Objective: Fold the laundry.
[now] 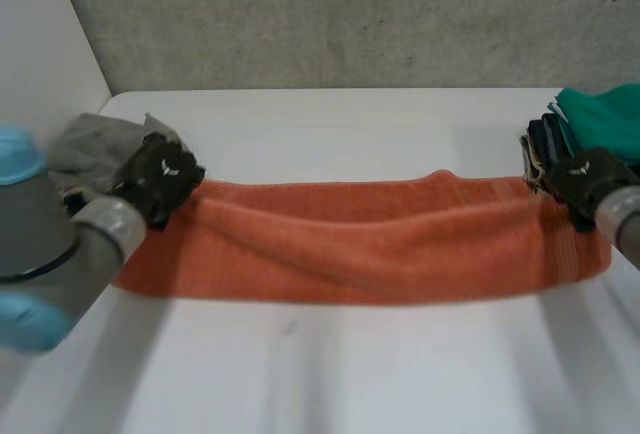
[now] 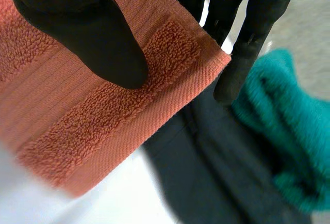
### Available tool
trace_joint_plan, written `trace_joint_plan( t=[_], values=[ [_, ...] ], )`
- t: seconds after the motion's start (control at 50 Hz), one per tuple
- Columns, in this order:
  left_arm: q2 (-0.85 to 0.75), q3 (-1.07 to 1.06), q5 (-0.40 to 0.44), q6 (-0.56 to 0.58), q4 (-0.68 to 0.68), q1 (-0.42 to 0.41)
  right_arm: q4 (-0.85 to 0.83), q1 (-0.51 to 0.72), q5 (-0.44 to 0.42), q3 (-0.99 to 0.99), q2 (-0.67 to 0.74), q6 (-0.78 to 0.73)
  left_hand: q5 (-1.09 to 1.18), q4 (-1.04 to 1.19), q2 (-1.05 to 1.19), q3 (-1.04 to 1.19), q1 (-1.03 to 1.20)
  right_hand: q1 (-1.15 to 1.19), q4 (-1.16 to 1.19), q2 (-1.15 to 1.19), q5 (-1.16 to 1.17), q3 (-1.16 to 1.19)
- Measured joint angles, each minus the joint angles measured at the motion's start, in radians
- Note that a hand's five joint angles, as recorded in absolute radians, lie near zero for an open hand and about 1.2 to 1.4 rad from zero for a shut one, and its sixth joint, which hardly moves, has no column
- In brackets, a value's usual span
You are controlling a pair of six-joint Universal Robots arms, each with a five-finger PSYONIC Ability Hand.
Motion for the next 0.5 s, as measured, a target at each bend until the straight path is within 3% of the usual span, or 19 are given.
trace_joint_plan(
  t=[0.16,0.34,0.38,0.44,0.48,0.5],
  values=[
    [-0.301,0.319,-0.116,0.002,0.028,-0.032,-0.107,0.058,0.085,-0.197,0.184,0.020,0.000,0.000,0.000,0.000,0.000,0.000,0.000,0.000,0.000,0.000],
    [-0.497,0.577,-0.129,0.003,0.029,-0.045,-0.192,0.082,0.105,-0.391,0.364,0.016,0.000,0.000,0.000,0.000,0.000,0.000,0.010,0.000,0.000,0.000],
    [-0.521,0.608,-0.127,0.002,0.030,-0.052,-0.218,0.086,0.113,-0.413,0.385,0.015,-0.026,-0.048,-0.056,-0.044,-0.025,-0.152,-0.150,-0.160,-0.160,-0.159],
    [-0.549,0.639,-0.124,0.000,0.033,-0.069,-0.255,0.098,0.133,-0.432,0.407,0.015,-0.462,-0.503,-0.516,-0.485,-0.522,-0.677,-0.661,-0.696,-0.697,-0.676],
    [-0.555,0.645,-0.125,-0.001,0.036,-0.078,-0.267,0.105,0.144,-0.432,0.409,0.017,-0.462,-0.503,-0.516,-0.485,-0.522,-0.804,-0.808,-0.832,-0.834,-0.817],
    [-0.557,0.644,-0.126,-0.003,0.037,-0.086,-0.276,0.112,0.156,-0.426,0.404,0.022,-0.824,-0.876,-0.872,-0.863,-0.898,-0.902,-0.955,-0.951,-0.954,-0.954]
  ],
)
